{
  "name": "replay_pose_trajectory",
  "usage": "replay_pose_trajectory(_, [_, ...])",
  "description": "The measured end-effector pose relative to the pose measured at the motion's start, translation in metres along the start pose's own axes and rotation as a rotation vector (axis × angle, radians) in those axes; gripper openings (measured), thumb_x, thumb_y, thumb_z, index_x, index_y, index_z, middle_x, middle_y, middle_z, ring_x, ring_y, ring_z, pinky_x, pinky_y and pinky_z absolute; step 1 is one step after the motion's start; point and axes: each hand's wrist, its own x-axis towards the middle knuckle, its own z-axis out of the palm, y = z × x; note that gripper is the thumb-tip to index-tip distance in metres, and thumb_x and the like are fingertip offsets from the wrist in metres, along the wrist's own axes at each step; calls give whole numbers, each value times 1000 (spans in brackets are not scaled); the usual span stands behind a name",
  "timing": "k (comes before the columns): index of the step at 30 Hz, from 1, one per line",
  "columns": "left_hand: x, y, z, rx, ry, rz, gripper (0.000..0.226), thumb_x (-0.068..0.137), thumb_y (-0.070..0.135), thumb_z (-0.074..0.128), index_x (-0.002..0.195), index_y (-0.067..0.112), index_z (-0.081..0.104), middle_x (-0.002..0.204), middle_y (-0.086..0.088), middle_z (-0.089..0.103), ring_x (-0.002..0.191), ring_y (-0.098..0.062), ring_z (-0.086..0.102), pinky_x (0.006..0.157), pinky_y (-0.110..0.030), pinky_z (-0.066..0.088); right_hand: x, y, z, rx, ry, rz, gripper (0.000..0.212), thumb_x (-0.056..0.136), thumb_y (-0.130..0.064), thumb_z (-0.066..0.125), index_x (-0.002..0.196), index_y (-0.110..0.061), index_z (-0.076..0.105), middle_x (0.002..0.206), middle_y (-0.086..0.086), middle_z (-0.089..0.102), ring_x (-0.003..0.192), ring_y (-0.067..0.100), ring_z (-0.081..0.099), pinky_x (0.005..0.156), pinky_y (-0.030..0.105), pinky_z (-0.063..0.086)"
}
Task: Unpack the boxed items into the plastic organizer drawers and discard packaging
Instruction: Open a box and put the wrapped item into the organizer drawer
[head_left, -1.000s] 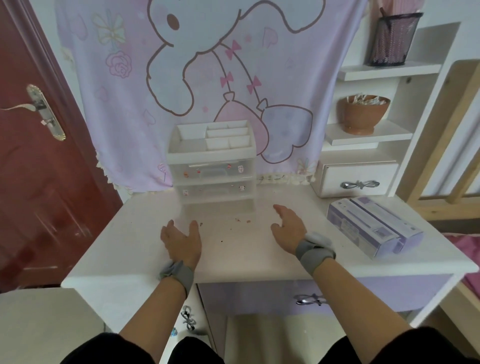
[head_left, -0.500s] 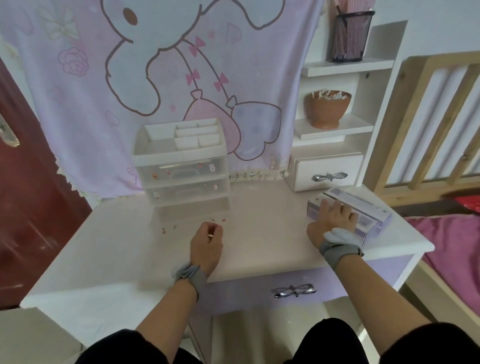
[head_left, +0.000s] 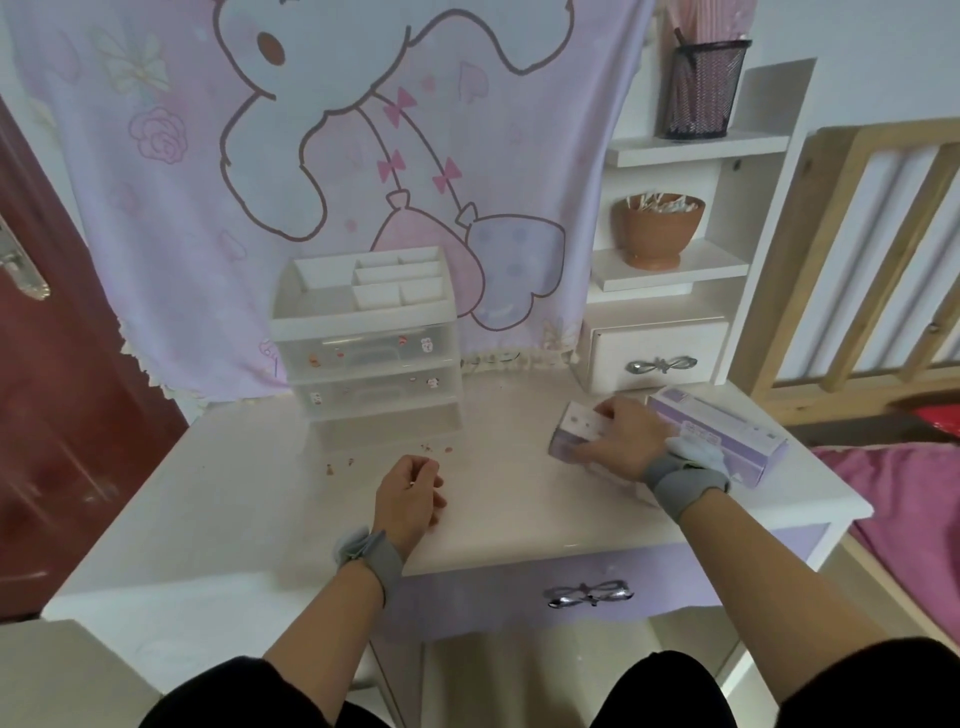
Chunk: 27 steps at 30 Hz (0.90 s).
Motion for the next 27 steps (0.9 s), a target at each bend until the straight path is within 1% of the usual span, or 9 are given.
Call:
replay_pose_trajectory(3, [0,3,-2,-26,-9,-15,14,98,16,50,90,10,61,84,-9,64,56,-17,59,41,-27,46,-1,-12,1,466,102,-82,75,54,-49,87,115,-27,49,100,-5,62,90,17,61,78,32,51])
replay_pose_trajectory(5, [1,7,-6,-21,-7,-9,14,98,16,49,92,11,61,86,-8,64,62,-19,60,44,-28,47,-1,-15,-2,644,92,-133,79,60,-40,87,124,-28,44,99,-8,61,90,13,62,73,24,50])
replay_pose_trajectory(8, [2,12,-11,-36,-10,17,15,97,11,47,95,13,62,91,-9,64,72,-20,62,48,-30,51,-5,-15,0,703,-1,-191,76,67,-36,85,130,-26,44,107,-6,61,95,15,63,80,30,52])
replay_pose_trajectory(11, [1,18,-11,-52,-49,60,23,91,-2,45,98,12,61,96,-8,65,84,-22,62,56,-31,53,-9,-12,4,760,-2,-175,62,66,-36,85,119,-24,54,107,-4,62,96,16,65,80,31,54])
replay_pose_trajectory(15, [-1,26,-7,74,-198,173,39,83,-7,53,114,17,57,112,-3,62,104,-18,58,84,-37,52,-16,-10,15,1007,-159,-68,53,71,-25,84,113,-13,53,114,14,61,97,24,67,81,37,59])
replay_pose_trajectory(17, [-1,27,-4,199,-301,233,51,81,-1,61,124,25,51,125,1,56,116,-13,51,92,-33,48,-20,-13,21,1046,-177,-14,58,72,-27,84,116,-10,51,116,15,63,96,25,69,79,35,60])
replay_pose_trajectory(20, [-5,23,4,297,-475,256,71,78,18,73,138,32,39,136,5,43,127,-11,39,84,-20,46,-21,-15,24,1036,-128,33,68,67,-38,86,118,-11,49,112,9,66,93,24,71,75,34,60])
replay_pose_trajectory(23, [-10,19,11,334,-402,287,86,70,35,83,141,33,36,136,7,43,125,-11,41,92,-31,49,-22,-14,22,974,-94,22,77,61,-51,85,119,-15,50,107,7,68,88,22,72,75,35,61])
replay_pose_trajectory(27, [-9,21,18,298,-303,320,73,72,30,84,133,29,44,132,5,51,115,-15,53,89,-36,54,-24,-13,17,926,-152,-62,77,61,-58,81,124,-24,51,108,6,70,86,22,73,75,36,61])
